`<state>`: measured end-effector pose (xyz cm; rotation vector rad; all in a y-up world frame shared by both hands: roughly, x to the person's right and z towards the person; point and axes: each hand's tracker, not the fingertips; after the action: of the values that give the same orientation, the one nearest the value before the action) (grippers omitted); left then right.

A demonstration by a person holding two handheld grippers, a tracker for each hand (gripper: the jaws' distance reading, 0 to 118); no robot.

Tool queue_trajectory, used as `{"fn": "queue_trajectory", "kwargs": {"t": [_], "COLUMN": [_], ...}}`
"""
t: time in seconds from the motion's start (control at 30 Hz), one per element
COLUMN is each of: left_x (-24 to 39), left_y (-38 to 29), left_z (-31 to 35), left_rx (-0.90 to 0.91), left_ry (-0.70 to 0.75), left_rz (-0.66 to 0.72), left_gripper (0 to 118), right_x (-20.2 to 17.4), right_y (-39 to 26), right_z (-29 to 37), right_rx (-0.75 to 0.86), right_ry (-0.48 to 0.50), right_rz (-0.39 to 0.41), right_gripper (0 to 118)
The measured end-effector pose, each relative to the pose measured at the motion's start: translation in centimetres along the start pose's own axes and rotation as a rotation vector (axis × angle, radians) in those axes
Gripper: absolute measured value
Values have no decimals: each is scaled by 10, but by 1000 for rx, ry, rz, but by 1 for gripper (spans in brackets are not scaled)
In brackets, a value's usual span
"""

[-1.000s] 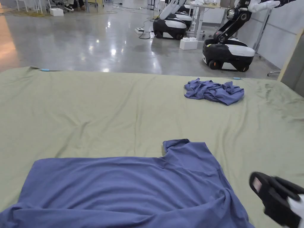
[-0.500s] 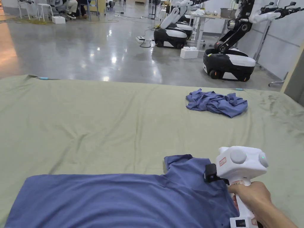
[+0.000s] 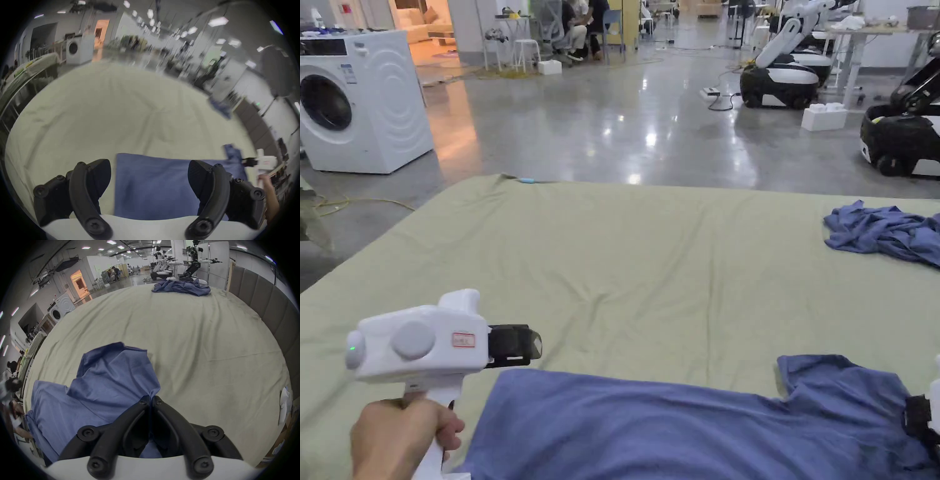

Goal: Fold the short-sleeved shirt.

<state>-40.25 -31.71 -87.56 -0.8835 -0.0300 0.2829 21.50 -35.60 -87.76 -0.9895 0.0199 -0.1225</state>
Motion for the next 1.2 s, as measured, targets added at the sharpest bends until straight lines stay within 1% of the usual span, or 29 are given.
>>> {"fn": "queue_trajectory", "kwargs": {"t": [0.07, 0.1, 0.13, 0.17, 0.23, 0.27, 0.3, 0.33, 0.4, 0.43, 0.5, 0.57, 0.6, 0.67, 0.7, 0.73, 0.8, 0.87, 0.93, 1.0, 1.03, 1.07, 1.1, 1.17, 1.2], "left_x": [0, 2, -10, -13, -14, -18, -15, -13, -15, -18, -12, -9, -7, -5, -6, -6, -5, -7, -10, -16, -20, -21, -24, -34, -41], "left_y": [4, 4, 4, 5, 3, 1, -1, -1, 1, -1, -2, -4, -5, -8, -13, -18, -32, -49, -64, -82, -92, -100, -111, -133, -142], "left_z": [-38, -53, -69, -76, -87, -84, -79, -75, -67, -62, -60, -45, -33, -2, 16, 33, 69, 99, 126, 151, 162, 173, 183, 196, 198], "left_rx": [-120, -179, -195, -225, -235, -235, -221, -189, -127, -62, -108, -77, -41, -6, 32, 57, 88, 126, 142, 185, 196, 218, 230, 262, 257], "left_ry": [82, 165, 192, 179, 174, 166, 166, 157, 131, 34, 80, 51, 57, -25, -49, -41, -100, -83, -120, -169, -204, -216, -221, -253, -286], "left_rz": [-71, -131, -144, -150, -117, -114, -124, -152, -158, -136, -152, -218, -248, -247, -253, -263, -287, -313, -303, -269, -257, -246, -247, -218, -200], "left_gripper": [107, 107, 107, 107, 107, 101, 83, 48, 16, 2, 3, 3, 3, 3, 3, 3, 3, 3, 3, 3, 3, 3, 3, 3, 3], "right_x": [-6, -7, -7, -9, -14, -16, -17, -18, -23, -23, -23, -22, -21, -16, -12, -10, -4, 3, 9, 12, 14, 17, 22, 28, 33], "right_y": [-4, -6, -8, -6, -8, -9, -8, -8, -9, -7, -7, -6, -7, -13, -16, -22, -36, -49, -66, -83, -96, -106, -115, -136, -147], "right_z": [3, 5, 5, 5, 5, 6, 6, 6, 11, 12, 21, 37, 49, 74, 86, 98, 122, 138, 154, 164, 174, 180, 184, 195, 200], "right_rx": [-3, -8, -10, -13, -18, -19, -20, -20, -8, -3, 14, 63, 90, 123, 146, 150, 193, 196, 235, 232, 274, 268, 271, 294, 295], "right_ry": [-1, 19, 36, 38, 30, 35, 45, 48, 48, 59, 80, 109, 133, 196, 203, 199, 236, 241, 269, 270, 251, 282, 292, 277, 289], "right_rz": [-1, -9, -17, -15, 7, 10, 11, 11, 29, 34, 15, 18, 23, 21, 26, 26, 21, 20, -18, -1, 2, 7, 7, -19, -28], "right_gripper": [4, 4, 4, 4, 4, 4, 4, 4, 4, 4, 4, 4, 4, 4, 4, 4, 4, 3, 3, 3, 3, 3, 3, 3, 3]}}
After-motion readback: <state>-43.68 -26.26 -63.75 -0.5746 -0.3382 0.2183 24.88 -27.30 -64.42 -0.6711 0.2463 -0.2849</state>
